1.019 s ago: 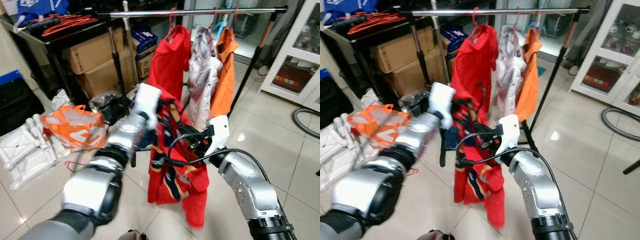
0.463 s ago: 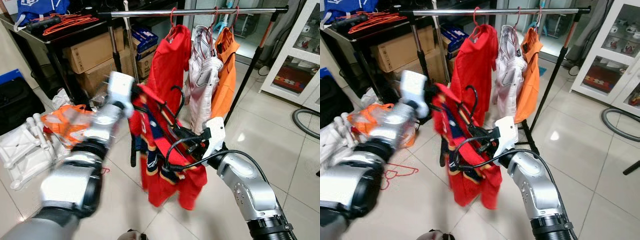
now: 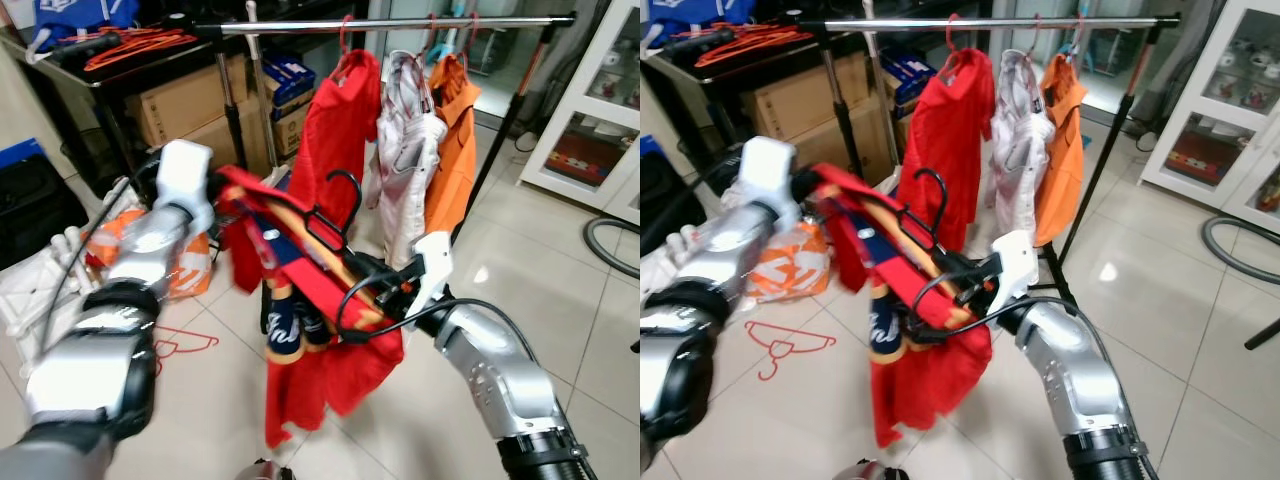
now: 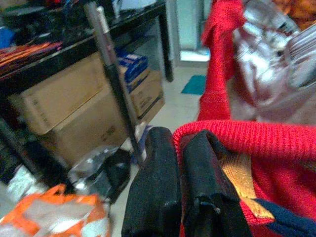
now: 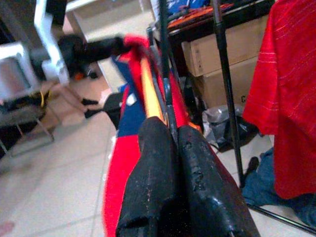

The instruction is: Hang hanger

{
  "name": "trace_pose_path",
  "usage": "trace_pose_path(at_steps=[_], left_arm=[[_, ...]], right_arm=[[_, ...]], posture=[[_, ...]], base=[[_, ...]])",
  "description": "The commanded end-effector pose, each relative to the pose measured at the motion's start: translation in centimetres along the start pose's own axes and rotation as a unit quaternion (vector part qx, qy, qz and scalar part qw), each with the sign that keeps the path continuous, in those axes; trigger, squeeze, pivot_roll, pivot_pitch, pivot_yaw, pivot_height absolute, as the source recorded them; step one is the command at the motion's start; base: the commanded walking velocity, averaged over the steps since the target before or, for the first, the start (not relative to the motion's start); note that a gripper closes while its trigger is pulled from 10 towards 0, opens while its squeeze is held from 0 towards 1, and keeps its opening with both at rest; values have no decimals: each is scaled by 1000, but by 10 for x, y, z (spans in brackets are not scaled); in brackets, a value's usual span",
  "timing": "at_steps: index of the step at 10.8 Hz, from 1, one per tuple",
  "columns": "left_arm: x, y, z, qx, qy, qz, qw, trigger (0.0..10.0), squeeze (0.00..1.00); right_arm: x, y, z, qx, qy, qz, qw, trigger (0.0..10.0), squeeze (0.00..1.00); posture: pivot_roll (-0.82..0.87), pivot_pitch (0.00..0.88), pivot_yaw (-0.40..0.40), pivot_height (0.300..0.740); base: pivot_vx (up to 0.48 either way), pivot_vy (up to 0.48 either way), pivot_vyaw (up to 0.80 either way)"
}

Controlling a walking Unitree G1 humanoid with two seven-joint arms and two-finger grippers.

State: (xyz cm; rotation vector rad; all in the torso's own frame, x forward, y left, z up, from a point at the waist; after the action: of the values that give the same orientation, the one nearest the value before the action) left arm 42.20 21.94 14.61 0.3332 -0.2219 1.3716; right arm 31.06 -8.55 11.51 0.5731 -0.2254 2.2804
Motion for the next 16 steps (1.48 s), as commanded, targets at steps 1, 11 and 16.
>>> trace_pose_path(at_steps=[1, 11, 16], left_arm=[[52, 18, -10, 21, -7, 91, 996, 0, 0], [-66, 30, -93, 131, 97, -26, 986, 0, 0], [-32, 42, -105, 153, 135, 22, 979, 0, 0]], right_arm=[[-25, 18, 18, -43, -24, -50, 998, 0, 0], [2, -5, 69, -168, -222, 23, 960, 0, 0], [25, 14, 72, -121, -208, 117, 964, 0, 0]], posture=[[-114, 0, 44, 740], [-115, 0, 44, 740], [-123, 0, 47, 740]], base=[[0, 0, 0], [0, 0, 0], [0, 0, 0]])
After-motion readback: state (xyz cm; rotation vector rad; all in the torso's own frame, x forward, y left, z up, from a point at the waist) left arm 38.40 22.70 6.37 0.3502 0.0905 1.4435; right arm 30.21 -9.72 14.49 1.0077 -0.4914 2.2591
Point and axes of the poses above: a point about 5 cm out from each wrist's last joint towards the gripper, its own y axis pointing back from the gripper into the wrist, its own z axis along the axis of the wrist's last joint, x = y × z, the point moved 4 cm from there along -y, pointing out of the wrist towards the gripper, and after that the axes turned 9 degrees about -y, right-handed, at the moved point
